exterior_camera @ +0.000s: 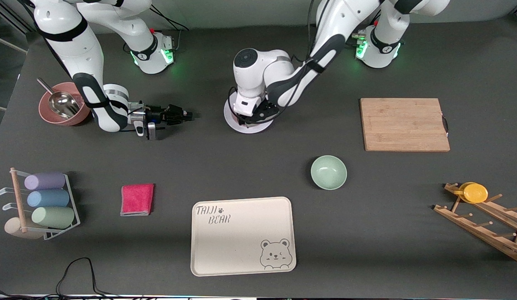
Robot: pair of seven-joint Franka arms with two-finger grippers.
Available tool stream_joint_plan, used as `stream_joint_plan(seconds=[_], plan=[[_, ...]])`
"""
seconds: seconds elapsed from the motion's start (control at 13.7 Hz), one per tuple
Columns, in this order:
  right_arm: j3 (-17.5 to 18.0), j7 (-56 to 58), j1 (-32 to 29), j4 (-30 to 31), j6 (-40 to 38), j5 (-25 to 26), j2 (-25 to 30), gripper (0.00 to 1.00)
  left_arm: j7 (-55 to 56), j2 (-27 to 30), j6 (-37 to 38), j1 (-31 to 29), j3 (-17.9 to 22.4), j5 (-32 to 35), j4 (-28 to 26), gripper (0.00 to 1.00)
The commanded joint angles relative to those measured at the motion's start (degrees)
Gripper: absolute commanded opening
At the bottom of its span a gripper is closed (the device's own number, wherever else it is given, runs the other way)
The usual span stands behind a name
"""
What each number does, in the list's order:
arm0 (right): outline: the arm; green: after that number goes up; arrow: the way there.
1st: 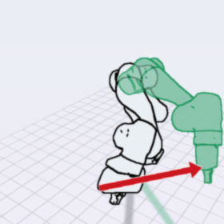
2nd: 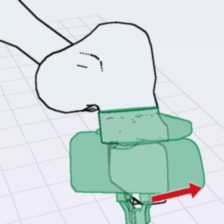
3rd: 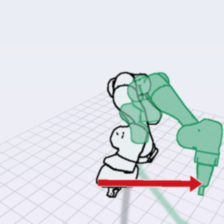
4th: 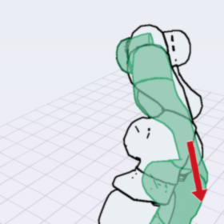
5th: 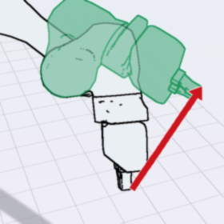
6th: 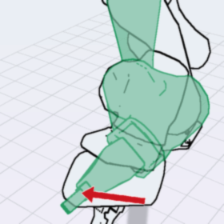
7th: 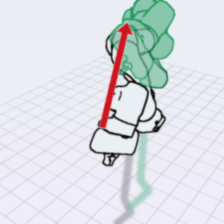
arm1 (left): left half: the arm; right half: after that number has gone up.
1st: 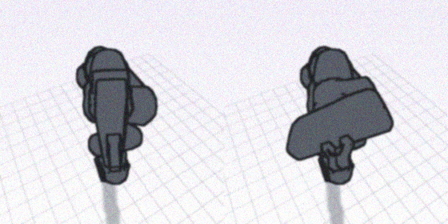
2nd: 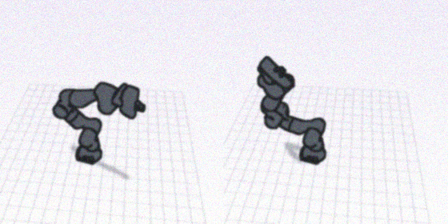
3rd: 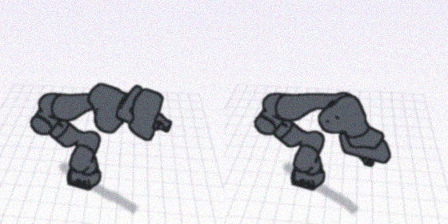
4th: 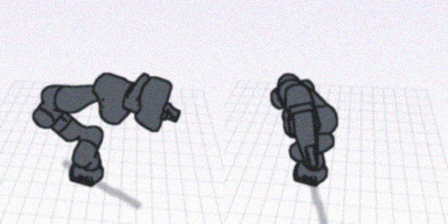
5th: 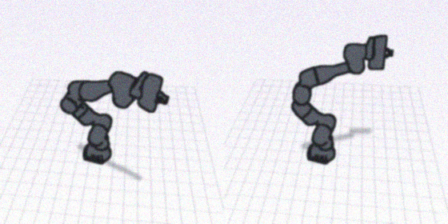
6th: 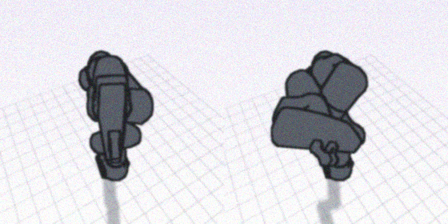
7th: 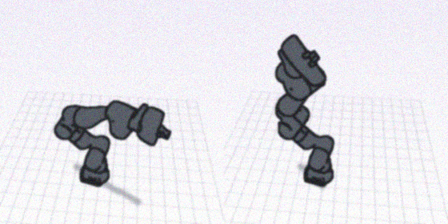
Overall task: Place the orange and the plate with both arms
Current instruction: 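Open the left gripper to drop the orange onto the plate, then withdraw the left gripper while the right gripper grips the plate rim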
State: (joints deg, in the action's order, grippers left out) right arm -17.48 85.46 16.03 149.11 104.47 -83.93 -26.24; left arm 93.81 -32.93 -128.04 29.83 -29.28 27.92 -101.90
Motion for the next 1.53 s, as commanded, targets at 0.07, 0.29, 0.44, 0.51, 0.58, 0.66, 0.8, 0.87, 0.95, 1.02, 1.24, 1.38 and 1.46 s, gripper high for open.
stream_joint_plan(seconds=[0.07,0.29,0.44,0.51,0.58,0.66,0.8,0.87,0.95,1.02,1.24,1.38,1.46], plan=[[0.0,0.9,5.7,-0.4,-0.1,-7.3,-1.0,0.32,-22.5,11.3,11.7,-8.7,-1.5,-9.1,-0.3,1.00],[1.0,0.9,10.1,-0.7,-0.1,-14.2,-1.4,0.32,-40.0,16.3,18.2,-17.7,-1.4,-13.4,3.2,1.00],[2.4,0.8,12.5,-0.9,0.6,-18.6,-1.4,0.32,-47.9,17.0,23.5,-23.0,-1.4,-15.9,8.6,1.00],[3.3,0.8,12.8,-1.1,1.1,-20.2,-1.4,0.32,-51.7,17.0,26.6,-24.9,-1.2,-16.7,11.6,1.00],[4.5,0.8,12.8,-1.3,1.5,-21.3,-1.5,0.32,-55.5,17.1,28.8,-27.1,-1.3,-16.8,13.4,1.00],[5.6,0.8,12.8,-1.5,2.1,-22.2,-1.5,0.32,-60.2,17.6,30.2,-29.4,-1.4,-16.9,14.2,1.00],[8.0,0.8,12.8,-2.0,3.5,-24.5,-1.6,0.32,-71.2,20.5,33.0,-33.9,-1.1,-20.3,14.1,1.00],[9.1,0.8,12.8,-2.3,4.4,-25.5,-1.8,0.32,-75.1,22.5,35.9,-36.0,-1.0,-22.6,13.8,1.00],[10.2,0.8,12.8,-2.8,4.8,-26.5,-2.1,0.32,-77.4,24.3,39.2,-37.5,-1.0,-23.3,13.8,1.00],[10.9,0.8,12.8,-3.0,4.8,-27.5,-2.4,0.32,-79.5,25.2,41.5,-38.5,-1.0,-23.3,13.8,1.00],[12.0,0.8,12.8,-3.9,5.2,-27.9,-2.9,0.32,-93.6,31.1,44.1,-45.2,0.5,-29.4,11.3,1.00],[12.0,0.9,12.8,-4.1,5.4,-27.9,-3.1,0.32,-95.4,34.7,44.1,-44.1,5.1,-29.7,8.7,1.00],[12.0,0.9,12.8,-4.4,5.4,-27.9,-3.1,0.32,-95.5,35.7,43.6,-41.6,8.5,-29.6,6.8,1.00]])
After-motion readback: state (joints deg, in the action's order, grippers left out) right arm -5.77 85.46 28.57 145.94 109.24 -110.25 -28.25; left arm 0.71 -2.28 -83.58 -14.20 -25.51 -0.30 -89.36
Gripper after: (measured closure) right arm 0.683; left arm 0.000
